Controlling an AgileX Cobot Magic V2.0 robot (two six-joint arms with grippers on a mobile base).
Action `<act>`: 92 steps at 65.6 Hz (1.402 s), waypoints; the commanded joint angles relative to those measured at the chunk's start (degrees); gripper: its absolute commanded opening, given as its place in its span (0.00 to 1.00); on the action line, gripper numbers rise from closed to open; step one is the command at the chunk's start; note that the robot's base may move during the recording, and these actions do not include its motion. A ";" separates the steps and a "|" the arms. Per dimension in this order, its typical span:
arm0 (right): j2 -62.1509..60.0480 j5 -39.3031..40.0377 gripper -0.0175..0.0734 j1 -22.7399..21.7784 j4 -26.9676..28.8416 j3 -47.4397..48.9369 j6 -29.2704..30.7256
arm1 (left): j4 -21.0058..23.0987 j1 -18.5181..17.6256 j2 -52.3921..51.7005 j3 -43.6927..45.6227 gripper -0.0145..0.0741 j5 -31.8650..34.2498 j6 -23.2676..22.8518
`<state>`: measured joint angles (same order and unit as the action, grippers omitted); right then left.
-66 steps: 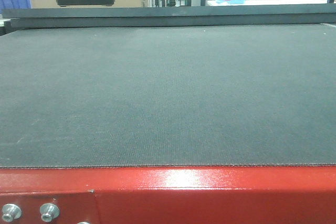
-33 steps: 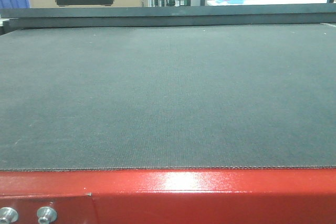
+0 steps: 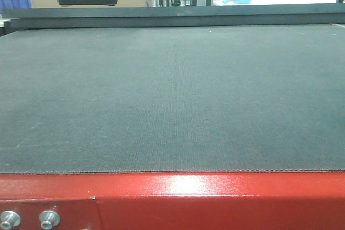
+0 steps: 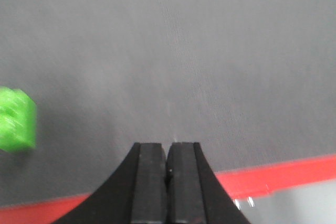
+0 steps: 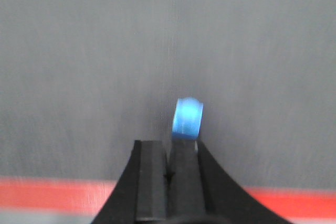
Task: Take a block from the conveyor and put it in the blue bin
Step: 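Close left gripper on green block and right gripper on blue block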
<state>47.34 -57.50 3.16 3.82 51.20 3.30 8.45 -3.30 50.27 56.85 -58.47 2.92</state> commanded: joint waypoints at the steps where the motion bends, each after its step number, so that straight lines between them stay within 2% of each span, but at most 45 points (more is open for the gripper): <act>1: 5.36 -2.31 0.02 -0.08 -0.29 0.90 0.08 | 1.56 0.23 4.63 1.13 0.04 0.03 -0.49; 8: 11.61 -1.96 0.02 -0.08 -0.29 1.16 -0.38 | 3.30 0.23 9.85 1.13 0.04 1.80 -0.49; 15: 18.14 -2.97 0.02 -0.08 -0.29 2.84 -6.85 | 4.81 0.23 13.76 1.13 0.04 2.32 -0.49; 23: 25.31 -4.16 0.05 -0.08 -0.50 6.51 -9.33 | 6.55 0.23 16.63 1.13 0.04 2.32 -0.49; 28: 29.13 -5.34 0.17 -0.08 -0.50 9.00 -10.06 | 6.68 0.23 17.65 1.13 0.04 2.16 -0.49; 37: 34.73 -5.79 0.52 -0.69 -0.50 12.41 -10.06 | 6.68 0.23 17.92 1.13 0.04 1.91 -0.49; 44: 37.95 -5.93 0.65 -1.92 -0.50 13.94 -10.06 | 6.68 0.23 17.92 1.13 0.04 1.52 -0.49; 63: 42.60 -3.79 0.66 -7.15 -0.28 13.74 -5.57 | 6.68 0.23 17.92 1.02 0.04 1.20 -0.49; 76: 44.33 -2.58 0.66 -6.22 -0.17 12.81 -3.30 | 6.68 0.23 17.92 1.02 0.04 2.21 -0.49; 92: 44.33 4.58 0.66 -5.09 -0.17 7.63 -3.30 | 6.68 0.23 17.92 1.02 0.04 2.34 -0.49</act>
<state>91.72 -55.26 -2.02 4.03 60.03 -0.60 14.36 -3.30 68.37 57.55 -56.73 2.82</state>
